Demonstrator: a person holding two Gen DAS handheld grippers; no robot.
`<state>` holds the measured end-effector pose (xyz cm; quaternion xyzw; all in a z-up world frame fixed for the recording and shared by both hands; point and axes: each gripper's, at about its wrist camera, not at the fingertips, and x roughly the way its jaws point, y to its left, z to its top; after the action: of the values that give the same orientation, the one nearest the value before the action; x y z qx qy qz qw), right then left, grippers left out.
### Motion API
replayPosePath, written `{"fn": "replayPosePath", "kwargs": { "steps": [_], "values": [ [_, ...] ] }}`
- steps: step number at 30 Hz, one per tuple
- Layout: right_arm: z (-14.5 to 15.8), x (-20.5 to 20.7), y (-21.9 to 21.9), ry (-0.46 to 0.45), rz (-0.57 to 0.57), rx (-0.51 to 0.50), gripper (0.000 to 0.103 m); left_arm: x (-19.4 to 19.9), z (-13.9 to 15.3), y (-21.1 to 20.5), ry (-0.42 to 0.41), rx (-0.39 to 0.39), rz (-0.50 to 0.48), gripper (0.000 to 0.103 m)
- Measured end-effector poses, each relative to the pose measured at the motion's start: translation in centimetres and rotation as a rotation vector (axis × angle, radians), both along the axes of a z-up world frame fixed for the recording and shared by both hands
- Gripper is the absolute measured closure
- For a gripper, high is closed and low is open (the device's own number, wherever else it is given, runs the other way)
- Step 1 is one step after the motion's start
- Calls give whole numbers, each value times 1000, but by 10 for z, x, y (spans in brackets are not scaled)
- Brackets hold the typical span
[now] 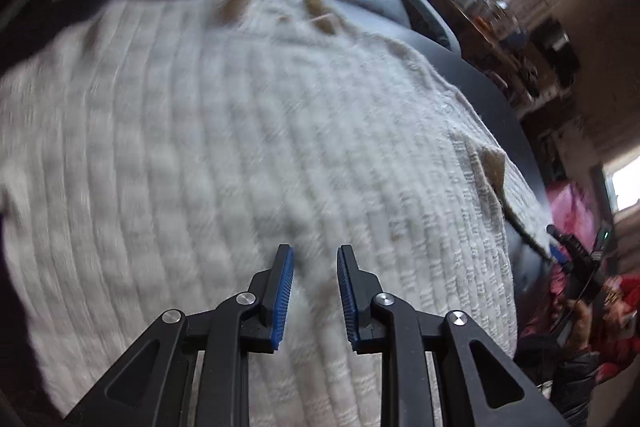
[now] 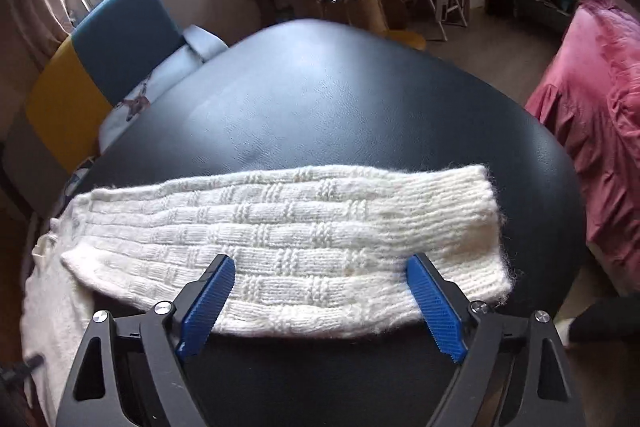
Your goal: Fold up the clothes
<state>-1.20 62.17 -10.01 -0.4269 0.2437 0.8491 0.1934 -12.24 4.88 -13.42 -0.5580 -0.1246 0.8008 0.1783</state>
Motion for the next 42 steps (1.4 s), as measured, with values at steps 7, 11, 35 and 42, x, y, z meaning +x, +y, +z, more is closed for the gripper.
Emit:
{"fn": "replayPosePath", "kwargs": {
  "steps": [7, 11, 35, 42],
  "values": [
    [-9, -17, -15, -88, 107, 116, 0, -77, 61, 118, 138, -48, -334, 79],
    [-14, -16, -22, -123, 168, 196, 0, -125, 57, 183, 67, -29, -479, 79],
    [12, -60, 34, -55, 106, 131, 0, -176, -6, 247, 92, -53, -448, 80],
    [24, -79, -46, 270, 416, -574, 0, -133, 7, 177, 85, 48, -409, 80]
  ]
}}
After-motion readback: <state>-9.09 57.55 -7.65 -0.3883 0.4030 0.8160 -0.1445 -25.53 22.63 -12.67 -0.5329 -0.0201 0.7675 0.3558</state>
